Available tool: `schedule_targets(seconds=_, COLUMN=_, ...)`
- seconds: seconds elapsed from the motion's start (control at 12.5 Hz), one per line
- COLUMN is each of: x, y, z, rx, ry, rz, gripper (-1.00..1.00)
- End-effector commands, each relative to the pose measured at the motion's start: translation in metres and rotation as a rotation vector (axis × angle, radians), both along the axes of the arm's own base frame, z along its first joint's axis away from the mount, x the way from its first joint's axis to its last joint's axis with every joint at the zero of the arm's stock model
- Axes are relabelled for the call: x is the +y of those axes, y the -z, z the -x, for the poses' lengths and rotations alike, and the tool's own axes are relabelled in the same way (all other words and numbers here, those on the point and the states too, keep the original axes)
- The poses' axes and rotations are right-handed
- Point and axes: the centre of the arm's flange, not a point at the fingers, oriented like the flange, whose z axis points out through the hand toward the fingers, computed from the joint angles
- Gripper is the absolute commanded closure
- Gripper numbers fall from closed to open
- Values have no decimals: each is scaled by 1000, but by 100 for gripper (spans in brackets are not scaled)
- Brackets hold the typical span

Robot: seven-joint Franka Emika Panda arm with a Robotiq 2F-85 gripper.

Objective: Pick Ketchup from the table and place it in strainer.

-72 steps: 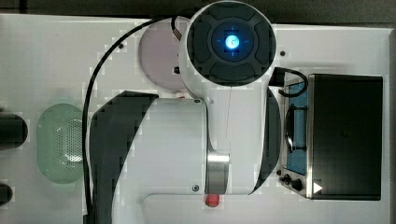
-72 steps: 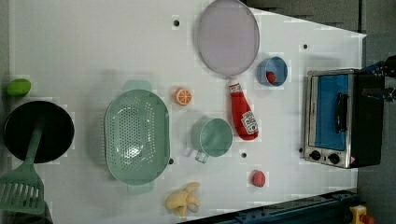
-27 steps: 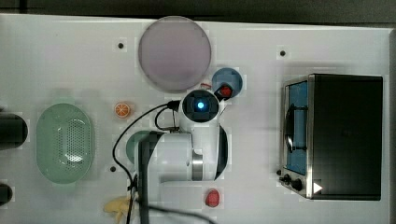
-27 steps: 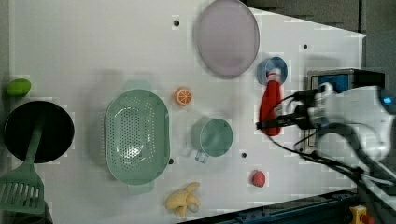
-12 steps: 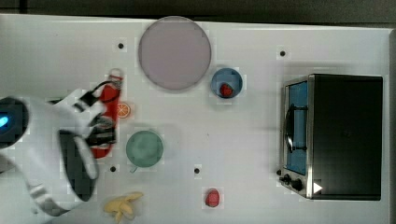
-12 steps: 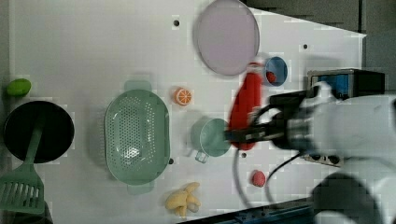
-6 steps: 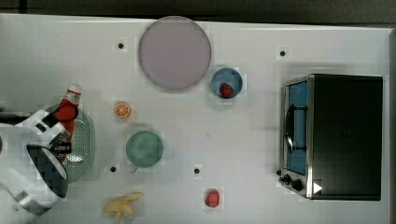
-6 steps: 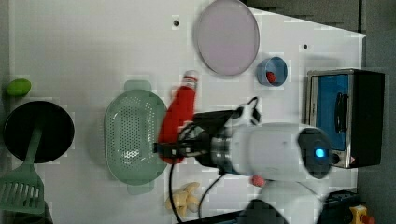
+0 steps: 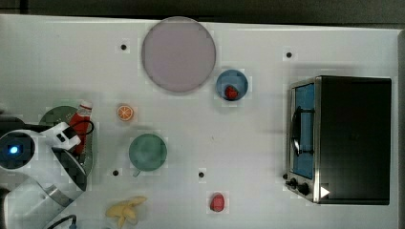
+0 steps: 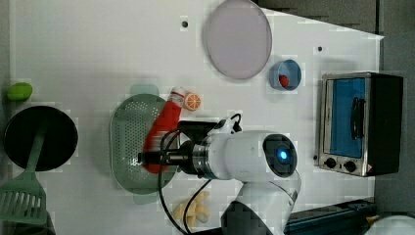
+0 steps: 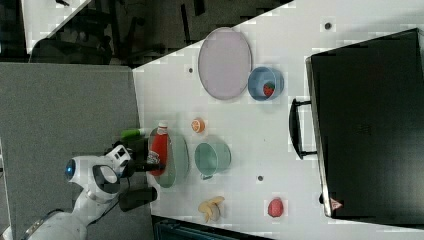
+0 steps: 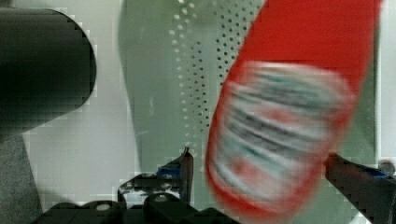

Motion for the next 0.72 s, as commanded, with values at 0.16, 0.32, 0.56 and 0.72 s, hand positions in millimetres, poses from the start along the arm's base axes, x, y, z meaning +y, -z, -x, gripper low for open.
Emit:
schedule_targets(seconds=0.16, x=-8, y=-61, z=-26, rx=-115, ry=120, rz=-23, gripper=-100)
schedule_targets(seconds=0.32, x=-29, y=-94, z=-46, rx=-178, ry=179, rz=-28, gripper=-100)
schedule_targets(seconds=0.56, x=-90, y=-150, z=-83, rx=-279, ry=299, rz=10, gripper=-100)
schedule_targets(seconds=0.72, x=-149, y=-186, z=-105, rx=-286, ry=400, rz=92, gripper=-100)
